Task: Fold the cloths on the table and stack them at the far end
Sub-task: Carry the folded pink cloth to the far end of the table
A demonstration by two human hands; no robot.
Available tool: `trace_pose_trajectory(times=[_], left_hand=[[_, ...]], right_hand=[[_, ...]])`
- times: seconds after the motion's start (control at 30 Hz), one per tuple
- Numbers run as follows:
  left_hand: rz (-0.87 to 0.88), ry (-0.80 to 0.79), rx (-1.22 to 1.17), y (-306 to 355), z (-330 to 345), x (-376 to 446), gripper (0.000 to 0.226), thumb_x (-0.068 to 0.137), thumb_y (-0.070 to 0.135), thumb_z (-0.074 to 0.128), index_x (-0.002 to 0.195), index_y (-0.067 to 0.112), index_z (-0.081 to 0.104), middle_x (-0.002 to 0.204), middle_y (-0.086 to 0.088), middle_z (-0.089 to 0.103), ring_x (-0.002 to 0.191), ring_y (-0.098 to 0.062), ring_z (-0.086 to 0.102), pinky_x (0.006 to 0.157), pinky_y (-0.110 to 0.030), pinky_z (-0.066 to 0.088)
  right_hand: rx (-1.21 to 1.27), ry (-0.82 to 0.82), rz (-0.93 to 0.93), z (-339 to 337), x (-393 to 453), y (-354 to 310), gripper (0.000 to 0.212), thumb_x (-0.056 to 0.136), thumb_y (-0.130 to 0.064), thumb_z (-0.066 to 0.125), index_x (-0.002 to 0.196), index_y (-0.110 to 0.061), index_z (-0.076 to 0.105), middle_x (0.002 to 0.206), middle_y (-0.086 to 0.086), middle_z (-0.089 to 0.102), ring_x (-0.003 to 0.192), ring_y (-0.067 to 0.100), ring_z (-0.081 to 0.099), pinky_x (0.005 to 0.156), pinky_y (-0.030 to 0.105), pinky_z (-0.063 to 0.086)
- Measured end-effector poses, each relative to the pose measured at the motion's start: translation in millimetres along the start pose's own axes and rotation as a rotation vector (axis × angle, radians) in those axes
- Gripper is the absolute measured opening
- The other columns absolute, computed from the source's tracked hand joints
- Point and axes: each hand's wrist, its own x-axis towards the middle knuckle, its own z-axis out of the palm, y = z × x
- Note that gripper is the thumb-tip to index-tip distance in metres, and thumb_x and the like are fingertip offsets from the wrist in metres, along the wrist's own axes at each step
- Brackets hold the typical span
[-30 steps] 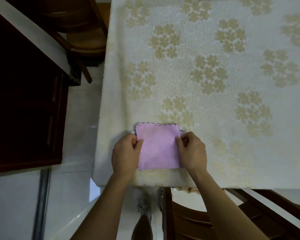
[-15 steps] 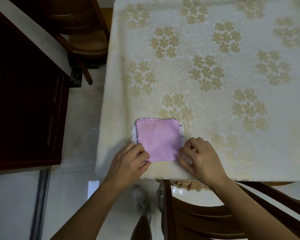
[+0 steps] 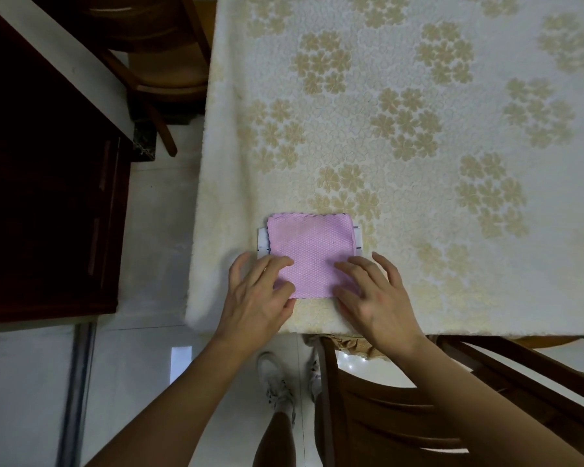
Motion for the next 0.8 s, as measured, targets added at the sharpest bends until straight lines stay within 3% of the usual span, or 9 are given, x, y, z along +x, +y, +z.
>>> trace_pose_trajectory(times=[0.33, 0.53, 0.63, 0.8], left_hand=[[0.013, 0.021, 0.01, -8.6, 0.9, 9.1, 0.008, 0.081, 0.023, 0.07, 0.076, 0.017, 0.069, 0.123, -0.004, 0.063, 0.116, -0.021, 0.058, 0.112, -0.059, 0.026], [0.008, 0.018, 0.011, -10.8, 2.5, 5.8, 0.009, 0.082, 0.025, 0.072, 0.077, 0.018, 0.071, 0.123, -0.003, 0.063, 0.116, -0.021, 0.057, 0.111, -0.06, 0.027], [-0.035, 0.004, 0.017, -13.7, 5.8, 5.1, 0.007, 0.08, 0.025, 0.077, 0.078, 0.02, 0.073, 0.123, -0.003, 0.064, 0.116, -0.021, 0.057, 0.112, -0.061, 0.026], [-0.098, 0.0, 0.016, -9.2, 10.3, 5.6, 0.006, 0.08, 0.021, 0.078, 0.079, 0.02, 0.072, 0.123, -0.002, 0.064, 0.114, -0.021, 0.057, 0.112, -0.059, 0.026]], right_hand=[[0.007, 0.015, 0.015, 1.5, 7.6, 4.3, 0.007, 0.088, -0.021, 0.074, 0.091, -0.016, 0.075, 0.133, 0.006, 0.061, 0.125, 0.03, 0.055, 0.112, 0.056, 0.034], [0.035, 0.03, 0.013, 0.6, 7.0, 6.7, 0.015, 0.094, -0.026, 0.064, 0.091, -0.017, 0.076, 0.133, 0.005, 0.062, 0.125, 0.028, 0.054, 0.112, 0.055, 0.034], [0.02, 0.013, 0.031, 4.9, 5.8, 8.4, 0.007, 0.089, -0.021, 0.072, 0.094, -0.018, 0.076, 0.134, 0.005, 0.061, 0.127, 0.029, 0.053, 0.113, 0.055, 0.033], [0.036, -0.005, 0.08, 9.9, 7.5, 8.3, 0.012, 0.085, -0.02, 0.078, 0.097, -0.02, 0.077, 0.132, 0.005, 0.062, 0.125, 0.029, 0.056, 0.111, 0.055, 0.035]])
